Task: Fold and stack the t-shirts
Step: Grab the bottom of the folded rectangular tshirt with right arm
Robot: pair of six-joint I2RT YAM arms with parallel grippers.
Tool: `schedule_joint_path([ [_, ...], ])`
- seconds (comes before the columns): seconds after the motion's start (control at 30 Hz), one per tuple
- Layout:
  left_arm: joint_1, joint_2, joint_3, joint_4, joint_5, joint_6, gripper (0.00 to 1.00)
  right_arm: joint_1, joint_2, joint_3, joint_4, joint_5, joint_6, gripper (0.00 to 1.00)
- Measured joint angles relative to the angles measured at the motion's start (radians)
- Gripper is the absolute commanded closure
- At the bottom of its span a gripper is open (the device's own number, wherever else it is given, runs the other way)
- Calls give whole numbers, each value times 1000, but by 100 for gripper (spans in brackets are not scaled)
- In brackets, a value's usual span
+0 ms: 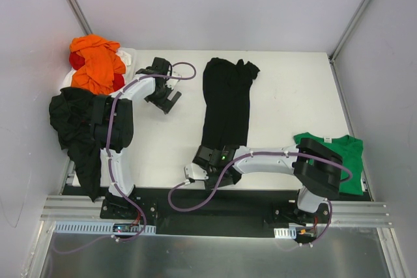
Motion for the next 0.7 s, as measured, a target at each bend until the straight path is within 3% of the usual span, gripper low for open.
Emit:
schedule_joint_path([
  [0.03, 0, 0, -2, 0, 0, 2, 1, -2, 1, -1, 3, -5, 1, 39],
  [0.27, 0, 0, -2, 0, -2, 3, 1, -25, 10, -2, 19, -14, 1, 62],
  [0.4, 0, 0, -3, 1, -2, 5, 0, -31, 12, -3, 18, -14, 1, 99],
  [0.7, 0, 0, -3, 1, -2, 10, 1, -11, 12, 19, -33, -23, 28, 99],
])
